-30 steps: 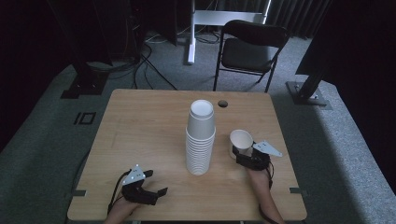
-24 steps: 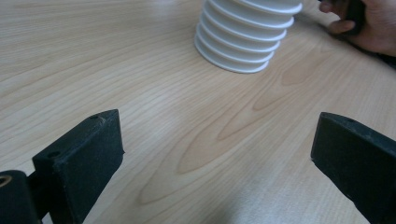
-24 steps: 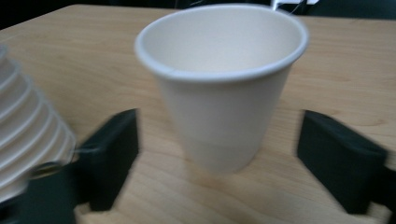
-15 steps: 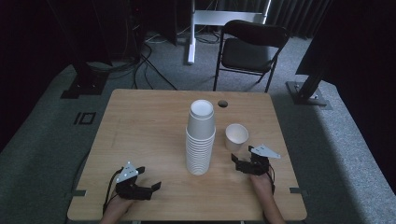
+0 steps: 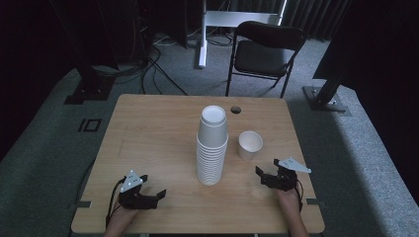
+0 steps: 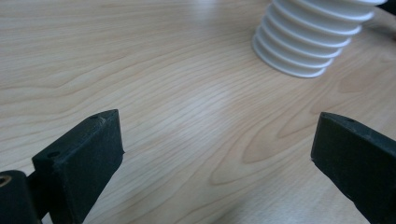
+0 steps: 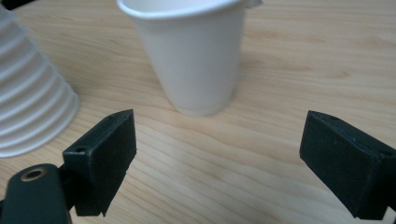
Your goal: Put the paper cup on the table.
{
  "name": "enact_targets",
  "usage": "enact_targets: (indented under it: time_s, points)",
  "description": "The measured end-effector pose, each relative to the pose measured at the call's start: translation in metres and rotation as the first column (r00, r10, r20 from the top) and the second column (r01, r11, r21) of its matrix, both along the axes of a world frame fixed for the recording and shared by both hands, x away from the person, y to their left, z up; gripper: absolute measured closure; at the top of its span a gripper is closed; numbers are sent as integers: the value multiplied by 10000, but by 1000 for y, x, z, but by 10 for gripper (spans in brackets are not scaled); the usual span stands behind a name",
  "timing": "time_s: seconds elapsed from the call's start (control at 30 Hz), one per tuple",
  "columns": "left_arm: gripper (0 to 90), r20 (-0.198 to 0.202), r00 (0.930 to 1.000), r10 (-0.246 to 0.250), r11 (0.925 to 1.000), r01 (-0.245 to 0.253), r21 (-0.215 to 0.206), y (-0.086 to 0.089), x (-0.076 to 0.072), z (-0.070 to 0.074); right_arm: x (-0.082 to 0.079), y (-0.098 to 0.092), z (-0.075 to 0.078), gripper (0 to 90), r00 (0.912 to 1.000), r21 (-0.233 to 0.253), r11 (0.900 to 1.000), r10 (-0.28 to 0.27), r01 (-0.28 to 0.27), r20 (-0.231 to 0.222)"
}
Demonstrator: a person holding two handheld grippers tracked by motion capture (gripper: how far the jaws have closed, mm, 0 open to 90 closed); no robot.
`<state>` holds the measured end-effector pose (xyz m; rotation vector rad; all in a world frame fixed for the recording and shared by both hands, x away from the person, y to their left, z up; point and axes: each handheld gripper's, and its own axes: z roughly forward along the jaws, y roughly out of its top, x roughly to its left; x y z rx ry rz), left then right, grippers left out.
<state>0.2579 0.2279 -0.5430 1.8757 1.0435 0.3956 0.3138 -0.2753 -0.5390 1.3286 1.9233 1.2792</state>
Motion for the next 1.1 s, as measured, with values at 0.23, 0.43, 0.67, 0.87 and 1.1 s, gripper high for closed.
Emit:
enact_targets:
  time_s: [0.23,0.43,0.67,0.87,1.1]
  points:
    - [26,-68,9991,429,9989,-428,172,4,0,-1,-7,-4,-2,106,9999,-347,9994,27,-31,-139]
    - [27,-148,9978,643,9959,-632,650,3,0,-3,-15,-8,-3,106,9996,-721,9974,0,-21,-291]
    - [27,-136,9971,747,9955,-737,602,3,-1,-3,-28,-13,-4,106,9996,-864,9963,3,-28,-287]
    - [27,-45,9968,800,9956,-797,493,3,-2,-2,-30,-13,-10,106,9993,-884,9960,122,-153,-361]
    - [27,-3,9970,775,9958,-774,497,2,-2,-1,-30,-14,-11,107,9990,-733,9968,282,-307,-360]
